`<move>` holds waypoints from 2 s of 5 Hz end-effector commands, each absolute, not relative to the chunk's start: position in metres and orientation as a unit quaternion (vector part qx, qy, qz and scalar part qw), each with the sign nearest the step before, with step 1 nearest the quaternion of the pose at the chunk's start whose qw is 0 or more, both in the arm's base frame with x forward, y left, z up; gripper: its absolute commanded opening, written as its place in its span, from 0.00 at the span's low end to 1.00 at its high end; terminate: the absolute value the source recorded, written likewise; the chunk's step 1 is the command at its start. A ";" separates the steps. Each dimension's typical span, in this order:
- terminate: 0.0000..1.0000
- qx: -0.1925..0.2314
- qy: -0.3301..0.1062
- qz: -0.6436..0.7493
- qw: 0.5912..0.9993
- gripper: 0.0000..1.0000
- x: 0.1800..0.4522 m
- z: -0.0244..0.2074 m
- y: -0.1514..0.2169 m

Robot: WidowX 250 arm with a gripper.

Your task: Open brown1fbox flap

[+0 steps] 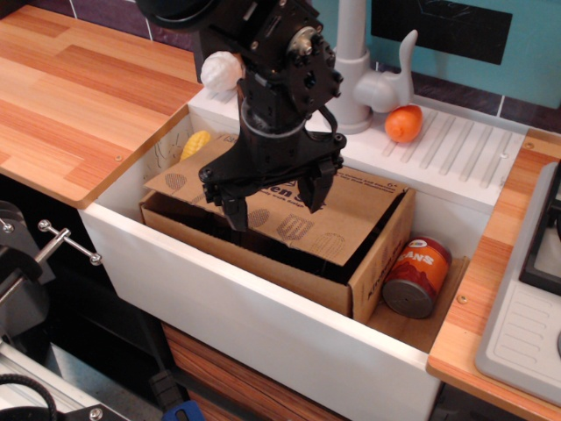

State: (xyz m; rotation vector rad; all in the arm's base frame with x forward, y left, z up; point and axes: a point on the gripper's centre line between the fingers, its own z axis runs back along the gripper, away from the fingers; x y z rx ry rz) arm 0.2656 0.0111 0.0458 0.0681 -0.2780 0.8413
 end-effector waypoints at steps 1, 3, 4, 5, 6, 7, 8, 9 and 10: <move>0.00 0.033 -0.134 0.407 0.903 1.00 0.266 0.046 0.011; 0.00 0.004 -0.129 0.420 0.898 1.00 0.266 0.030 0.016; 0.00 -0.016 -0.124 0.427 0.896 1.00 0.267 0.020 0.018; 0.00 -0.034 -0.116 0.433 0.893 1.00 0.266 0.014 0.018; 0.00 -0.042 -0.112 0.435 0.892 1.00 0.284 0.019 0.015; 0.00 -0.055 -0.114 0.438 0.890 1.00 0.285 0.022 0.013; 0.00 -0.084 -0.128 0.438 0.886 1.00 0.279 0.027 0.014; 0.00 -0.085 -0.156 0.437 0.882 1.00 0.270 0.030 0.014; 0.00 -0.092 -0.171 0.432 0.881 1.00 0.271 0.032 0.016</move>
